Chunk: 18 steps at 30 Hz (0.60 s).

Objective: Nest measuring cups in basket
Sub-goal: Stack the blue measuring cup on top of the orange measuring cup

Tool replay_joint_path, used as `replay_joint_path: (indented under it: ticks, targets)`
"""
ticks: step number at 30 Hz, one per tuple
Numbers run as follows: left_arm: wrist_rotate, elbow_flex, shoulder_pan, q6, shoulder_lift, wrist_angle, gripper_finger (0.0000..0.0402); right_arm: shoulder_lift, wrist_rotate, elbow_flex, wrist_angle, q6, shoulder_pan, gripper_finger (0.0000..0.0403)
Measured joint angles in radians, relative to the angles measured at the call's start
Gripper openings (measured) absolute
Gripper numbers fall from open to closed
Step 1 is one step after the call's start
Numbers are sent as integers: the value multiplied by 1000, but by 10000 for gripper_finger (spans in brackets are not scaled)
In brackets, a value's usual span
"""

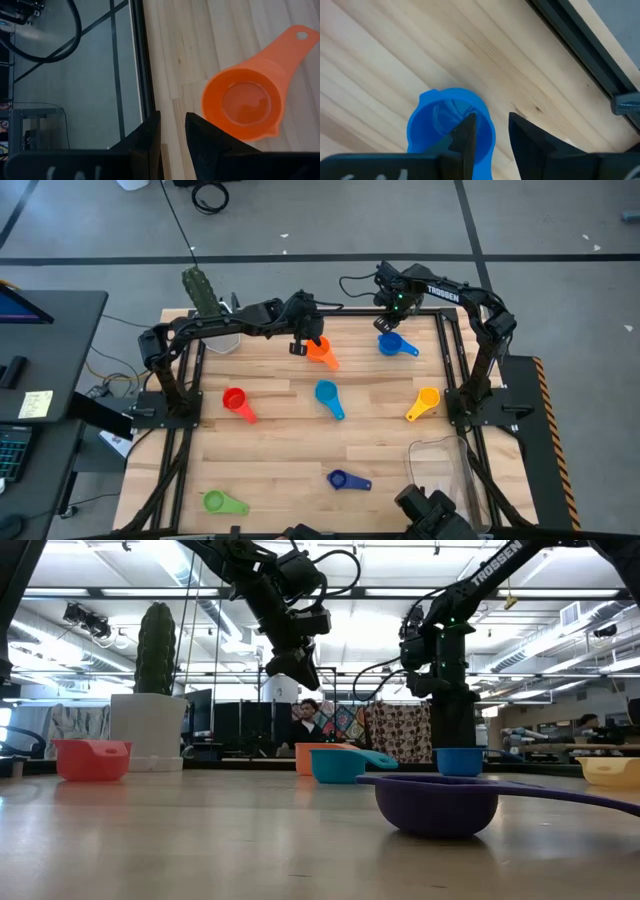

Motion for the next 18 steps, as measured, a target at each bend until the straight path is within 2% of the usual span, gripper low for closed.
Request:
replay_joint_path:
  ticks: [10,15,18]
  targets:
    - [0,0,0,0,0,0,94,1,25,-87,4,-30,38,119]
    - [0,0,0,0,0,0,94,2,149,-89,37,-109,56,119]
    - [0,0,0,0,0,0,94,1,119,-89,76,-105,57,119]
